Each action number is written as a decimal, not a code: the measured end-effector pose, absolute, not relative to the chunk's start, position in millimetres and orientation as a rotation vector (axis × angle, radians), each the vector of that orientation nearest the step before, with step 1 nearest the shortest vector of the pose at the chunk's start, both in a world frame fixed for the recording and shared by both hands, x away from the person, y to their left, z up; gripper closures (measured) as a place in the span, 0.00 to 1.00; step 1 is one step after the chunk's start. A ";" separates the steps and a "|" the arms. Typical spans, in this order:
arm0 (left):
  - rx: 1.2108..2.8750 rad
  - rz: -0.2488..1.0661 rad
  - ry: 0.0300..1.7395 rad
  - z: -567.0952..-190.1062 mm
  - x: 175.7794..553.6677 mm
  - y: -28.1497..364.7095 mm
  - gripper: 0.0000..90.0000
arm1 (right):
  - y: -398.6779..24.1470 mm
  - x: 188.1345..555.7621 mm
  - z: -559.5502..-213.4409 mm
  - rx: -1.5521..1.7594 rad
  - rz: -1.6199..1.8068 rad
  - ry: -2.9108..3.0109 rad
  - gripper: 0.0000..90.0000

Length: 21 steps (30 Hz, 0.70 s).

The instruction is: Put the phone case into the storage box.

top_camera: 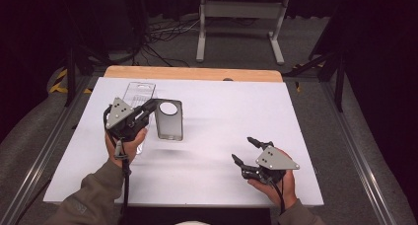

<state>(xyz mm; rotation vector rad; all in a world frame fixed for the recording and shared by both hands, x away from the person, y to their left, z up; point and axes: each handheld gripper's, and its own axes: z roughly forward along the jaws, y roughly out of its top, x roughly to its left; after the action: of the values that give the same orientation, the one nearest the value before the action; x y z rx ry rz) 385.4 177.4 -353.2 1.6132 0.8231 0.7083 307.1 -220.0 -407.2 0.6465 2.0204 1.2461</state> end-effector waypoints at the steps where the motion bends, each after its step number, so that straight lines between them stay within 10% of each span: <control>1: 1.610 0.702 0.829 -352.6 385.4 178.9 0.93 | -221.2 306.5 -409.4 0.655 1.239 2.023 0.31; 21: 1.554 0.736 0.851 -342.0 385.6 199.1 0.93 | -221.8 308.2 -412.0 0.665 1.226 2.017 0.27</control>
<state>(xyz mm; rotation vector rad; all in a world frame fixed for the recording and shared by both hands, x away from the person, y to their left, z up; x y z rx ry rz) 385.6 199.1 -342.0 1.5544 0.8512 0.7358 308.2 -221.8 -412.0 0.6649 2.0169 1.2256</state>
